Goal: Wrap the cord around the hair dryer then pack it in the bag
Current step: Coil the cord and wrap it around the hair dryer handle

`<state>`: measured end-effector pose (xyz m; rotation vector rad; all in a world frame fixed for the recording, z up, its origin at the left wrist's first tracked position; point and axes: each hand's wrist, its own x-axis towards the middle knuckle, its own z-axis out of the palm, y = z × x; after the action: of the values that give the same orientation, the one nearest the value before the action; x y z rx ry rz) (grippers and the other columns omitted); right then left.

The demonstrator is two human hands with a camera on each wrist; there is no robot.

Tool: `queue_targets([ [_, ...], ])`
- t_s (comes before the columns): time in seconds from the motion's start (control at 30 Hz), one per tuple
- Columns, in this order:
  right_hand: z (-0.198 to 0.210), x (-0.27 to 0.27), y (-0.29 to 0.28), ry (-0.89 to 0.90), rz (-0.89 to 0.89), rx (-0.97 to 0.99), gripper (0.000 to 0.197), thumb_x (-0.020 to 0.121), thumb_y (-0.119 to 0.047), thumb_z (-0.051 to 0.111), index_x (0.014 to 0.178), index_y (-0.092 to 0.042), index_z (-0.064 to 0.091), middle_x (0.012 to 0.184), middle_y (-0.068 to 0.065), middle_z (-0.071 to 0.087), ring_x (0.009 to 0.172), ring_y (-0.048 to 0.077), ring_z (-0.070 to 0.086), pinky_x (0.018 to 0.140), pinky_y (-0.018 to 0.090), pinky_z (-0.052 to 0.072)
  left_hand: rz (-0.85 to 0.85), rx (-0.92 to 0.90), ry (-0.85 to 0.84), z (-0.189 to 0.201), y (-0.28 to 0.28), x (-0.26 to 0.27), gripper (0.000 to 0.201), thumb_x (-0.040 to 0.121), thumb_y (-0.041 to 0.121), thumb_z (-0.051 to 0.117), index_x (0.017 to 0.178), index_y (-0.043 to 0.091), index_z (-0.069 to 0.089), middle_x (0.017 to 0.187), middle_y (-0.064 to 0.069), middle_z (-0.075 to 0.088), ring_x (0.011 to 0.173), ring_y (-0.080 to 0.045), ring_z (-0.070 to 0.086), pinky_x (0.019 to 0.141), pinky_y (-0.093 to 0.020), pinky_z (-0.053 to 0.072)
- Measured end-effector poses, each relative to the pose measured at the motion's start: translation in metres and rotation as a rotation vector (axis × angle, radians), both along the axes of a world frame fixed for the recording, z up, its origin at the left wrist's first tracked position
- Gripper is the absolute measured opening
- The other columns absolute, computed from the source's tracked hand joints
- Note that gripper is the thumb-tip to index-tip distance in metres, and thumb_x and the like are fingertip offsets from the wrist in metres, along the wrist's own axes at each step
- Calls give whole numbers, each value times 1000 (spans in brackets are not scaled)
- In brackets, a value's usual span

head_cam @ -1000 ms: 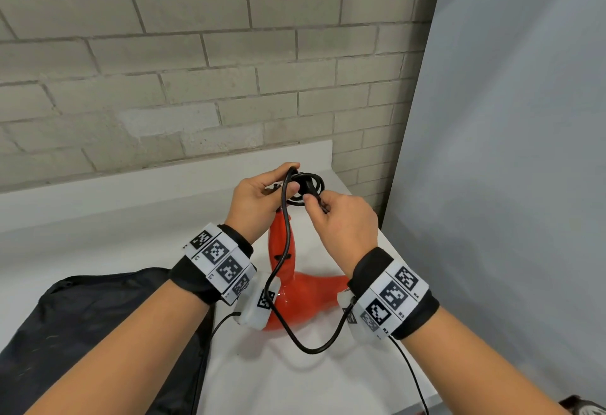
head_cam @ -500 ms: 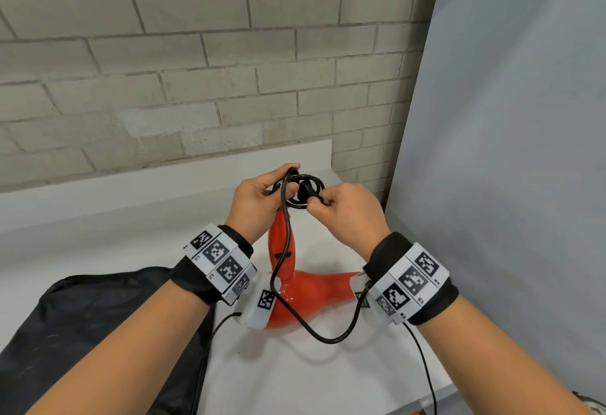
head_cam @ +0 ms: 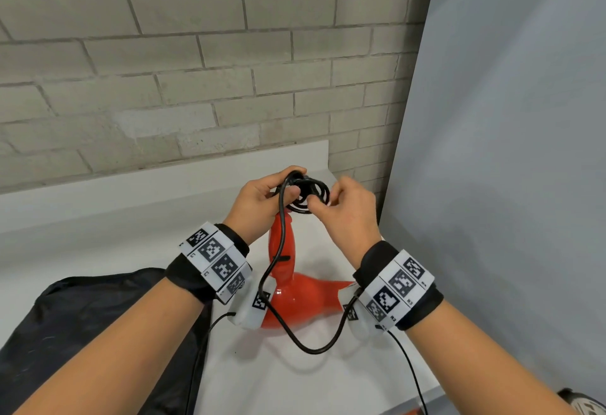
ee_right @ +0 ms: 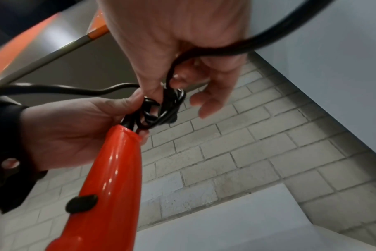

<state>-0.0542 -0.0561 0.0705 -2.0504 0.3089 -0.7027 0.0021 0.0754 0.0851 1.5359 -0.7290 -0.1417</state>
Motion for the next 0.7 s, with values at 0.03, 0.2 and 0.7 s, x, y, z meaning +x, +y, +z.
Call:
queue_targets([
  [0.03, -1, 1, 1, -6, 47, 46, 23, 74, -22, 67, 80, -15, 46, 80, 6, 55, 64, 17, 52, 53, 28, 47, -27, 12, -6, 0, 0, -1, 26, 84, 9, 55, 101, 29, 61, 87, 12, 69, 78, -6, 60, 69, -13, 50],
  [0.2, 7, -1, 4, -37, 306, 244, 33, 83, 2, 55, 106, -23, 57, 102, 2, 58, 61, 22, 65, 42, 21, 52, -24, 10, -13, 0, -3, -4, 29, 84, 9, 56, 107, 25, 59, 85, 0, 67, 65, -11, 56, 53, -17, 47],
  [0.7, 5, 2, -4, -54, 230, 226, 30, 82, -5, 64, 67, -16, 40, 92, 19, 58, 68, 26, 68, 42, 19, 51, 3, -10, -15, -3, -5, -2, 27, 83, 3, 57, 104, 21, 59, 92, 2, 65, 70, -9, 56, 57, -18, 50],
])
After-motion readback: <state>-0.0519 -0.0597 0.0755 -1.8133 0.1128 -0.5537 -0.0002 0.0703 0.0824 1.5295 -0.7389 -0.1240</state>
